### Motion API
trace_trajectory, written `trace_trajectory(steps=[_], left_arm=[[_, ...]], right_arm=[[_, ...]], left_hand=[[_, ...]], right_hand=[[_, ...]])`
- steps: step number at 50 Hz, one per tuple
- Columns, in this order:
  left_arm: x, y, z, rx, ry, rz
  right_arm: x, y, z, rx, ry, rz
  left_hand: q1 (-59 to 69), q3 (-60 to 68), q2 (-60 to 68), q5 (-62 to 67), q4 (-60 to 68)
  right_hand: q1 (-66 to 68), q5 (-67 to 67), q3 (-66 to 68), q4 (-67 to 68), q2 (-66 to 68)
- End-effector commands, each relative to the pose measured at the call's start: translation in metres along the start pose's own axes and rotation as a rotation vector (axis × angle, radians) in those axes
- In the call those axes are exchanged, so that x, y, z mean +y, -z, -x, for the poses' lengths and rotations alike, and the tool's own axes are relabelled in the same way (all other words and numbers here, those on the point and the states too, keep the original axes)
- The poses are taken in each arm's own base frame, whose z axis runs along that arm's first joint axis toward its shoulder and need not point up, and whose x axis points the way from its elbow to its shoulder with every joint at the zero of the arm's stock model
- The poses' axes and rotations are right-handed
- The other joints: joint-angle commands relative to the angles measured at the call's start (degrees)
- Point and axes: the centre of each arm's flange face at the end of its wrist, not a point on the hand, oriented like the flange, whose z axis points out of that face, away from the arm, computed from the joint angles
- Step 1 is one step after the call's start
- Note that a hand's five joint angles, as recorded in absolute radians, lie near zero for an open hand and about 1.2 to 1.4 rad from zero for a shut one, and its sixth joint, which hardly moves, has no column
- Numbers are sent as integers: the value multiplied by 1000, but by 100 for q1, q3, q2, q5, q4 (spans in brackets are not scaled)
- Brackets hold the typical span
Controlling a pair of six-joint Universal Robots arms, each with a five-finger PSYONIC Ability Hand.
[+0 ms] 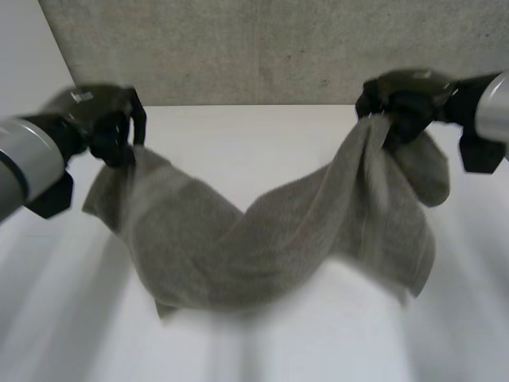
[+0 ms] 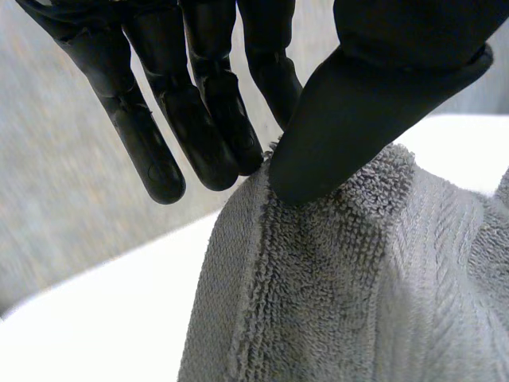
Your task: Fold the laundry
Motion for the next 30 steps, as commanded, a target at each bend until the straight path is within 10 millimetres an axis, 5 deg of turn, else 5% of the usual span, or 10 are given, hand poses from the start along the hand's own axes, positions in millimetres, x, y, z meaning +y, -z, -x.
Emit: trace_trajectory(steps=[1, 3, 8, 10, 12, 14, 15, 16, 18, 30], left_arm=[[64, -51, 3, 3, 26, 157], [90, -78, 5, 1, 60, 190], [111, -116, 11, -35, 146, 158], [113, -127, 15, -65, 161, 133], [112, -138, 21, -103, 166, 93], [108, -151, 30, -167, 170, 29], [108, -151, 30, -167, 170, 29], [105, -153, 32, -184, 167, 10], [103, -153, 33, -192, 162, 1], [67, -102, 25, -144, 146, -39]], right_arm=[[58, -61, -10, 18, 31, 153], [70, -77, -17, 57, 45, 160], [93, -121, -34, 199, 116, 115], [97, -131, -40, 249, 134, 93], [97, -142, -53, 346, 165, 32], [93, -144, -59, 390, 176, -1], [90, -145, -63, 426, 180, -25], [90, -145, -63, 426, 180, -26], [85, -143, -64, 448, 186, -46], [41, -78, -29, 382, 210, -49]], left_hand=[[1224, 1034, 1036, 1174, 1022], [1224, 1034, 1036, 1174, 1022], [1224, 1034, 1036, 1174, 1022], [1224, 1034, 1036, 1174, 1022], [1224, 1034, 1036, 1174, 1022], [-1914, -2105, -2102, -1964, -2117], [-1935, -2126, -2124, -1986, -2138], [-4250, -4441, -4439, -4301, -4453], [-5776, -5966, -5964, -5826, -5978], [-5776, -5966, -5964, -5826, -5978]], right_hand=[[388, 366, 419, 357, 382], [388, 366, 419, 357, 382], [388, 366, 419, 357, 382], [-1087, -1108, -1055, -1117, -1092], [-4268, -4290, -4237, -4298, -4274], [-5498, -5520, -5467, -5529, -5504], [-6612, -6634, -6581, -6643, -6618], [-6612, -6634, -6581, -6643, -6618], [-6612, -6634, -6581, -6643, -6618], [-6612, -6634, -6581, -6643, -6618]])
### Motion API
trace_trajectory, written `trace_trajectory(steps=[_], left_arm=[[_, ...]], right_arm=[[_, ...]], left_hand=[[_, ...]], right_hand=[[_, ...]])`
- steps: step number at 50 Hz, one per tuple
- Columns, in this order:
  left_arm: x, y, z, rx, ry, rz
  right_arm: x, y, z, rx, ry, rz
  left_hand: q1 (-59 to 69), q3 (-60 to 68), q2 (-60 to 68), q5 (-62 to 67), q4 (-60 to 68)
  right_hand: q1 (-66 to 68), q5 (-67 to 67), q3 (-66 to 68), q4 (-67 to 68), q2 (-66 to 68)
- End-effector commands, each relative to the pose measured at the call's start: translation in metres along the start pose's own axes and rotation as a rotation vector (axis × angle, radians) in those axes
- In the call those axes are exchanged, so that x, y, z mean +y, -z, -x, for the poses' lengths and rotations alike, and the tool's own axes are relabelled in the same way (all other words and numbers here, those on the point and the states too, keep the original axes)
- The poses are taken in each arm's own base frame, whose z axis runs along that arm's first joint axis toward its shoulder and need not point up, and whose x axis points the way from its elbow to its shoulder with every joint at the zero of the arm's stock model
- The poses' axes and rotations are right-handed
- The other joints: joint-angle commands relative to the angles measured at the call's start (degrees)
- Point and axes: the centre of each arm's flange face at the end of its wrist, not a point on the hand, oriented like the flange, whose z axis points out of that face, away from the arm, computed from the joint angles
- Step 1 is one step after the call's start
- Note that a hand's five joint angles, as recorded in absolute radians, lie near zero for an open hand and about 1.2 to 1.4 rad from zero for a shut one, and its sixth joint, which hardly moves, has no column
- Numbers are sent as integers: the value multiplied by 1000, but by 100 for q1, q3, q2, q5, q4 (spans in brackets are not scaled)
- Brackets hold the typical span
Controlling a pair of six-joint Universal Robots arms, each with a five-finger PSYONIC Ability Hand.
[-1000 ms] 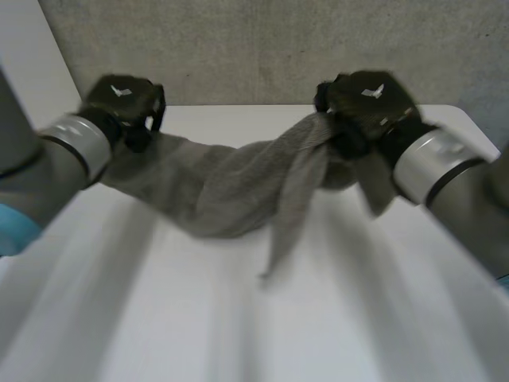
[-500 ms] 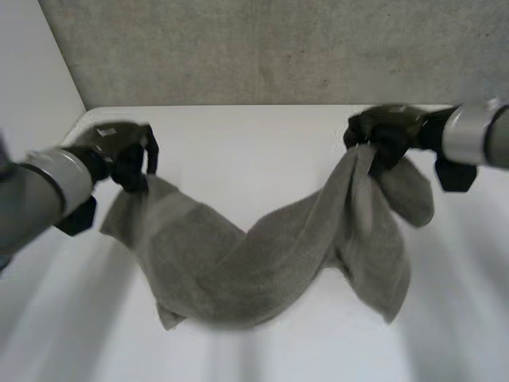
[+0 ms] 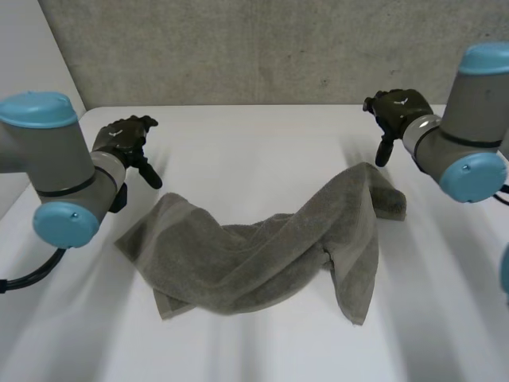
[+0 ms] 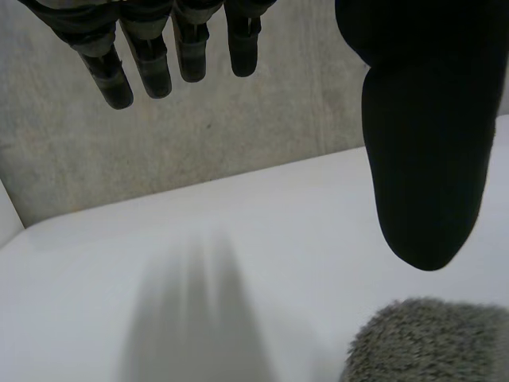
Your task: Fold the laundry
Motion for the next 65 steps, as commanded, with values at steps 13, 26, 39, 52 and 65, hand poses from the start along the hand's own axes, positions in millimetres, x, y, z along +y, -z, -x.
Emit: trace_trajectory(steps=[13, 26, 39, 52, 65], left_arm=[[-11, 114, 0, 186, -234, 39], [46, 157, 18, 357, -440, 121], [76, 139, 22, 375, -493, 64], [89, 136, 15, 415, -493, 80], [92, 134, 5, 443, -509, 48]], right_arm=[[-4, 136, 22, -121, 1, 50], [56, 195, 70, -272, -18, 168], [104, 170, 94, -289, -9, 164], [95, 155, 83, -183, -17, 51], [19, 181, 59, -157, -231, -216]], left_hand=[[209, 246, 239, 39, 242], [731, 769, 761, 561, 764], [580, 617, 610, 410, 613], [614, 651, 643, 444, 647], [664, 701, 694, 494, 697]], right_hand=[[1001, 1008, 973, 877, 944], [1105, 1113, 1078, 982, 1048], [-208, -200, -236, -331, -265], [6642, 6649, 6614, 6519, 6585], [6650, 6658, 6623, 6527, 6593]])
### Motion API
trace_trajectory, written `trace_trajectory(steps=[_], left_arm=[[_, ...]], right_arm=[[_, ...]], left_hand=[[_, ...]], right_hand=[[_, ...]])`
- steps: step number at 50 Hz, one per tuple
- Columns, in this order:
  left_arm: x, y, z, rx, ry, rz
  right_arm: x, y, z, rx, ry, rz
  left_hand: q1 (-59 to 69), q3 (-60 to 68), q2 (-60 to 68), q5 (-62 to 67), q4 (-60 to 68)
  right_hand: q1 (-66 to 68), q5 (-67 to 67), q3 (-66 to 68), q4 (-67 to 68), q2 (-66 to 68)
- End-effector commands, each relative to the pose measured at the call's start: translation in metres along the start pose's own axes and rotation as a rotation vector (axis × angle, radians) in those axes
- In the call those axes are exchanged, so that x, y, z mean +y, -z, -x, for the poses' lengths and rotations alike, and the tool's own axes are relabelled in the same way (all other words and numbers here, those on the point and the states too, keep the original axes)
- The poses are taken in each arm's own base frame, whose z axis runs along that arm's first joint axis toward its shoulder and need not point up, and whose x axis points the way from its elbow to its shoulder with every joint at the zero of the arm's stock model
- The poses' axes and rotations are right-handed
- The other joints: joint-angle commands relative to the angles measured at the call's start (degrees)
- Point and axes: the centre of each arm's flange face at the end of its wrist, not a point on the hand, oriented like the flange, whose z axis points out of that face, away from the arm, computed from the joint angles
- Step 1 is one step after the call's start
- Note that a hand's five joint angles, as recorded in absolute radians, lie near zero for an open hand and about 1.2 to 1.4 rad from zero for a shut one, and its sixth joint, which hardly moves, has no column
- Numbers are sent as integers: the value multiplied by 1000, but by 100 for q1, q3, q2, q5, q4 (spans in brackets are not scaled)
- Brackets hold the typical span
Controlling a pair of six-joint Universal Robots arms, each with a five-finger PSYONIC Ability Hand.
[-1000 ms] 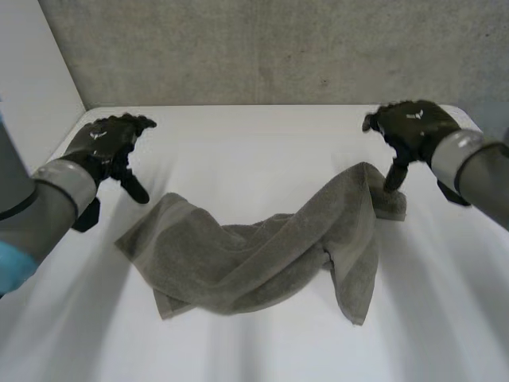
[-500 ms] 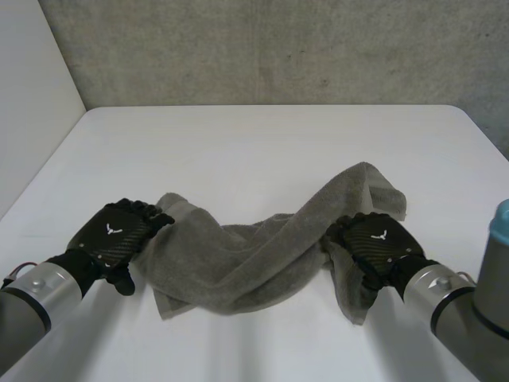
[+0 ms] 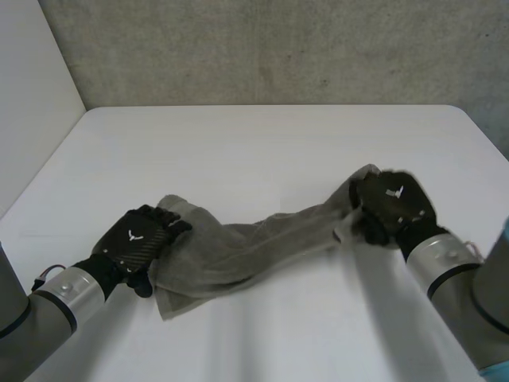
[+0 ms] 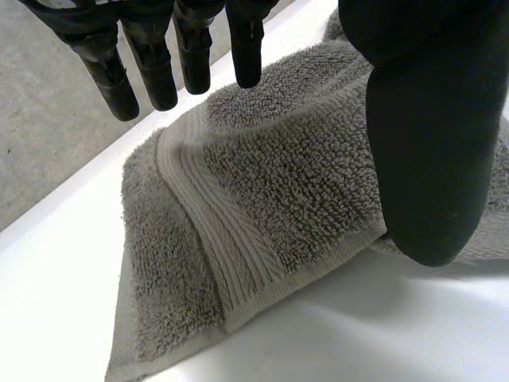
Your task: Fold the laundry
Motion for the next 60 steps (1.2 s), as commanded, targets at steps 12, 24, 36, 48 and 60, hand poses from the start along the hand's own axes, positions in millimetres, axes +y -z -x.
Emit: trace_trajectory(steps=[12, 24, 36, 48, 60], left_arm=[[6, -11, 0, -2, -14, -22], [9, -20, 6, -24, -18, -17], [2, -35, 33, -175, 16, -44], [-42, -56, 74, -319, -25, -167], [-168, -69, 128, -550, -134, -508]], right_arm=[[-67, 30, -13, -152, -299, -111], [-90, 38, -34, -129, -412, -167], [-94, 36, -32, -193, -371, -98], [-51, -9, -33, -270, 43, 224], [-170, -92, -78, 71, 425, -467]], left_hand=[[222, 233, 231, 235, 236], [1242, 1253, 1251, 1255, 1256], [6511, 6521, 6520, 6524, 6525], [6511, 6521, 6520, 6524, 6525], [6511, 6521, 6520, 6524, 6525]], right_hand=[[592, 570, 448, 364, 498], [592, 570, 448, 364, 498], [592, 570, 448, 364, 498], [592, 570, 448, 364, 498], [592, 570, 448, 364, 498]])
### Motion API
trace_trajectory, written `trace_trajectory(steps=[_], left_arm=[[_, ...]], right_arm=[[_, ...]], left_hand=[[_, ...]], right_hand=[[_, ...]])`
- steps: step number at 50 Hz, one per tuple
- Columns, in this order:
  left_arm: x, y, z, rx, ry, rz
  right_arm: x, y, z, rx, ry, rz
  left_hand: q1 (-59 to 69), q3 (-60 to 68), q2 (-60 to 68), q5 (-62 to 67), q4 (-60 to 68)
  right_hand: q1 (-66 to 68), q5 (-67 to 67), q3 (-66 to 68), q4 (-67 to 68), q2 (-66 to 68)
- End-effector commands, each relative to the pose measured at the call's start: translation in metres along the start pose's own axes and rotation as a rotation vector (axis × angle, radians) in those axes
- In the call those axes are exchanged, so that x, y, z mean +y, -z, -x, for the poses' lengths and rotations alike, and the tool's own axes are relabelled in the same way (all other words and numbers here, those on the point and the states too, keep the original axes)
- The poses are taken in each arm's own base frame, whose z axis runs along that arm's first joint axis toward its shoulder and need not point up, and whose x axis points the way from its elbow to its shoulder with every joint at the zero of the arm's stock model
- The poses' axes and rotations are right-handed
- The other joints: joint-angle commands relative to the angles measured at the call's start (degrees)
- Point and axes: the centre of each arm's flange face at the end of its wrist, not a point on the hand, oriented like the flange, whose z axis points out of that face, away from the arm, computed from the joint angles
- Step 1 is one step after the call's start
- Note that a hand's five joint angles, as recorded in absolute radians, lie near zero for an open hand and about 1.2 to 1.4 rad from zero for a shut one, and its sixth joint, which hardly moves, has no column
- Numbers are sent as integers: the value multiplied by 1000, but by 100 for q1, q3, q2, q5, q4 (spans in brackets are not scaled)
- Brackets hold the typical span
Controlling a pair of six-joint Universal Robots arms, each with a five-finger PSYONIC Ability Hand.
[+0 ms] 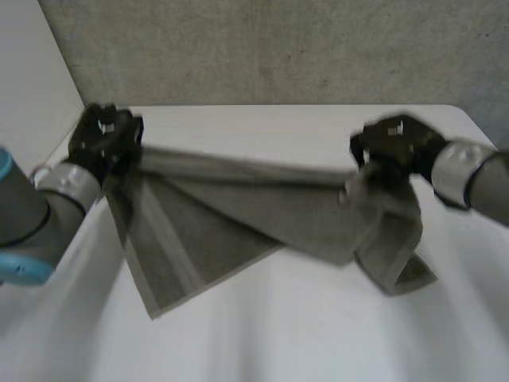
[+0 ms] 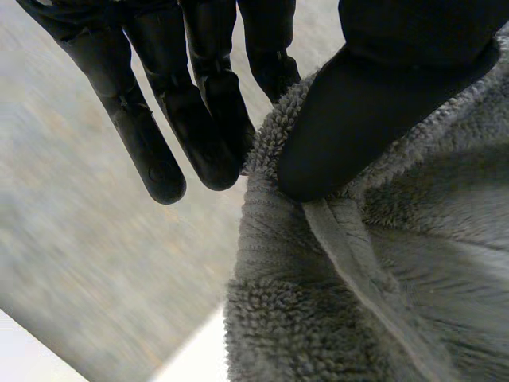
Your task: Fold the laundry
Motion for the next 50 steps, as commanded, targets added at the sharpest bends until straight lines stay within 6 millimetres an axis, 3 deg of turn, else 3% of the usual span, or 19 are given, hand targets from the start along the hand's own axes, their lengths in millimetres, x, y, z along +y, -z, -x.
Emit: trace_trajectory(steps=[1, 2, 3, 5, 9, 11, 13, 16, 17, 18, 19, 21, 24, 26, 31, 33, 38, 43, 50], left_arm=[[-101, -39, 43, -228, -38, -288], [-125, -40, 52, -287, -28, -348], [-126, -40, 52, -288, -28, -348], [-159, -34, 70, -384, 21, -426], [-163, -28, 73, -394, 74, -431], [-156, -26, 69, -379, 102, -412], [-128, -20, 55, -338, 135, -326], [-110, -15, 47, -317, 141, -265], [-89, -9, 36, -288, 147, -193], [-66, -1, 25, -251, 152, -112], [-65, -1, 25, -251, 152, -111], [-24, 20, 1, -170, 164, 42], [-5, 31, -11, -131, 171, 110], [30, 52, -34, -52, 187, 235], [59, 73, -54, 19, 203, 347], [62, 75, -57, 29, 194, 359], [61, 73, -56, 39, 139, 352], [50, 68, -50, 24, 104, 312], [40, 71, -46, 16, 104, 288]], right_arm=[[-86, -22, -58, 314, 231, -502], [-106, -15, -66, 384, 278, -617], [-122, -8, -72, 438, 304, -710], [-132, -2, -70, 456, 305, -775], [-129, 2, -64, 415, 227, -788], [-108, -4, -55, 344, 125, -716], [-93, -7, -46, 300, 82, -651], [-63, -13, -30, 219, 30, -494], [-63, -13, -30, 218, 30, -493], [-47, -16, -21, 175, 20, -411], [-29, -19, -10, 118, 25, -326], [-11, -21, 3, 52, 45, -246], [24, -22, 26, -76, 104, -109], [42, -21, 37, -132, 140, -39], [88, -15, 59, -278, 279, 153], [97, -10, 55, -290, 313, 223], [87, -10, 45, -215, 254, 216], [63, -5, 30, -107, 122, 128], [52, 9, 24, -43, -50, 85]], left_hand=[[1243, 1034, 1036, 1172, 1023], [1243, 1034, 1036, 1172, 1023], [1243, 1034, 1036, 1172, 1023], [1243, 1034, 1036, 1172, 1023], [1243, 1034, 1036, 1172, 1023], [1243, 1034, 1036, 1172, 1023], [1243, 1034, 1036, 1172, 1023], [1243, 1034, 1036, 1172, 1023], [1243, 1034, 1036, 1172, 1023], [1243, 1034, 1036, 1172, 1023], [1243, 1034, 1036, 1172, 1023], [1243, 1034, 1036, 1172, 1023], [1243, 1034, 1036, 1172, 1023], [1243, 1034, 1036, 1172, 1023], [1243, 1034, 1036, 1172, 1023], [1243, 1034, 1036, 1172, 1023], [1243, 1034, 1036, 1172, 1023], [1243, 1034, 1036, 1172, 1023], [1243, 1034, 1036, 1172, 1023]], right_hand=[[590, 548, 342, 364, 497], [590, 548, 342, 364, 497], [590, 548, 342, 364, 497], [590, 548, 342, 364, 497], [590, 548, 342, 364, 497], [590, 548, 342, 364, 497], [590, 548, 342, 364, 497], [590, 548, 342, 364, 497], [590, 548, 342, 364, 497], [590, 548, 342, 364, 497], [590, 548, 342, 364, 497], [590, 548, 342, 364, 497], [590, 548, 342, 364, 497], [590, 548, 342, 364, 497], [-1305, -1347, -1553, -1530, -1398], [-4315, -4357, -4563, -4541, -4408], [-5843, -5885, -6091, -6069, -5936], [-6048, -6090, -6297, -6274, -6141], [-5964, -6006, -6212, -6190, -6057]])
